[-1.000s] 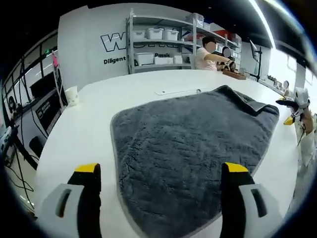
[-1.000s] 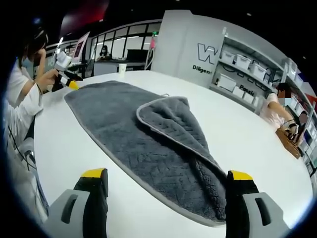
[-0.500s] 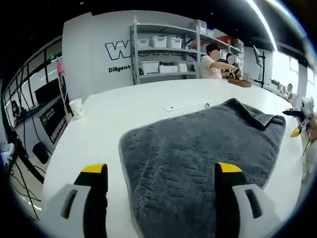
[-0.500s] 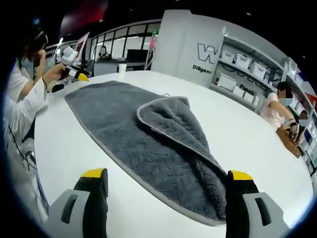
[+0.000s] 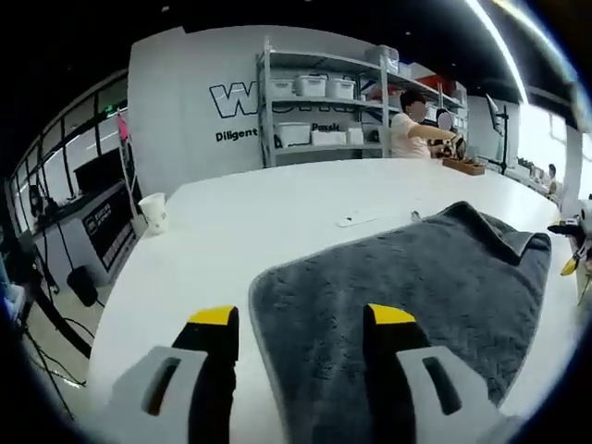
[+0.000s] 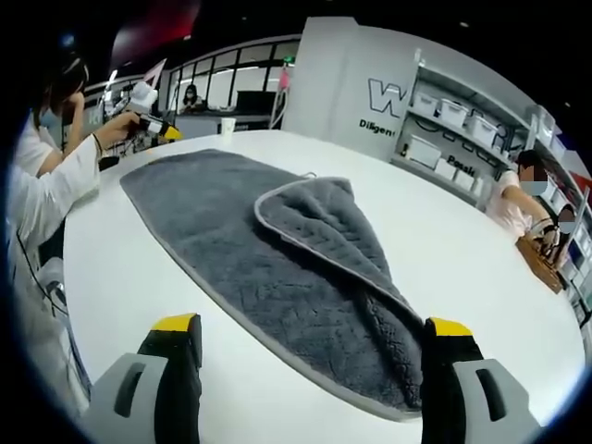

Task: Open the folded towel by lifting each exposed corner and separating the folded layers until the towel lies flat within the target outline without major curled edges

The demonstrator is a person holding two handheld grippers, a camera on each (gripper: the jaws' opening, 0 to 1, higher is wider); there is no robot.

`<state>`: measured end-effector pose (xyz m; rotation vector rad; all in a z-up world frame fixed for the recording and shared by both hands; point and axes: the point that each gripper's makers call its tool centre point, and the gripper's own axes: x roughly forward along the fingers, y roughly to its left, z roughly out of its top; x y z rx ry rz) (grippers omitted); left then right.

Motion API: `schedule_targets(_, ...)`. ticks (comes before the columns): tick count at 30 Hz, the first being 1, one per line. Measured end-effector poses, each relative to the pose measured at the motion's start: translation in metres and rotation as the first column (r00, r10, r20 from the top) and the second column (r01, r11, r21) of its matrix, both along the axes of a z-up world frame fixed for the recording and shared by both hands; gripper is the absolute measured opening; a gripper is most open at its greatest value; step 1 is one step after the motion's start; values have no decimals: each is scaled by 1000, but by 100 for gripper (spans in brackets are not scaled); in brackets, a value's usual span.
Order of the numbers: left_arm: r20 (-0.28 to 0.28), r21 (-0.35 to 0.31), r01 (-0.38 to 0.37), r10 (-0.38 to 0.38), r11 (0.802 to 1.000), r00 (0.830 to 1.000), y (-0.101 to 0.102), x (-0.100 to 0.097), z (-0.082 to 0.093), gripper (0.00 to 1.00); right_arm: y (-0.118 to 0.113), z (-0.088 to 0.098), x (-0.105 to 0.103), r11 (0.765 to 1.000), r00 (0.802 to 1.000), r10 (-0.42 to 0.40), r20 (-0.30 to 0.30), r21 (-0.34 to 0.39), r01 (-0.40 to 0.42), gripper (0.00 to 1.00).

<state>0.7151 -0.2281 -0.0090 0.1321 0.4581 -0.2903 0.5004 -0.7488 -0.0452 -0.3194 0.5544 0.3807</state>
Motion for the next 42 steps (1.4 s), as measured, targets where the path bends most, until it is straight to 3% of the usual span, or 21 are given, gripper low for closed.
schedule_targets(10, -21, 29, 20, -20, 999, 1000, 1, 30, -7, 27, 0, -2, 0, 1000, 1000, 2, -2, -3, -2, 99)
schedule_targets(16, -18, 73, 11, -10, 997, 1000, 4, 48, -12, 27, 0, -3, -1, 1000, 1000, 1, -5, -7, -1, 99)
schedule_targets(20, -20, 10, 3, -3, 1000, 1000, 3, 60, -14, 26, 1, -2, -1, 1000, 1000, 3, -2, -7, -3, 99)
schedule_targets(23, -77, 47, 2, 2, 999, 997, 6, 66, -29, 27, 0, -2, -1, 1000, 1000, 3, -3, -7, -3, 99)
schedule_targets(32, -99, 9, -48, 48, 999, 994, 16, 92, -50, 20, 5, 0, -2, 1000, 1000, 21, 3, -6, -21, 99)
schedule_targets(35, -113, 3, -45, 45, 999, 993, 15, 95, -57, 12, 7, 2, -3, 1000, 1000, 26, 7, -6, -26, 99)
schedule_targets(42, -143, 5, -30, 31, 1000, 989, 9, 94, -71, 8, 6, 1, -2, 1000, 1000, 23, 4, -8, -23, 99)
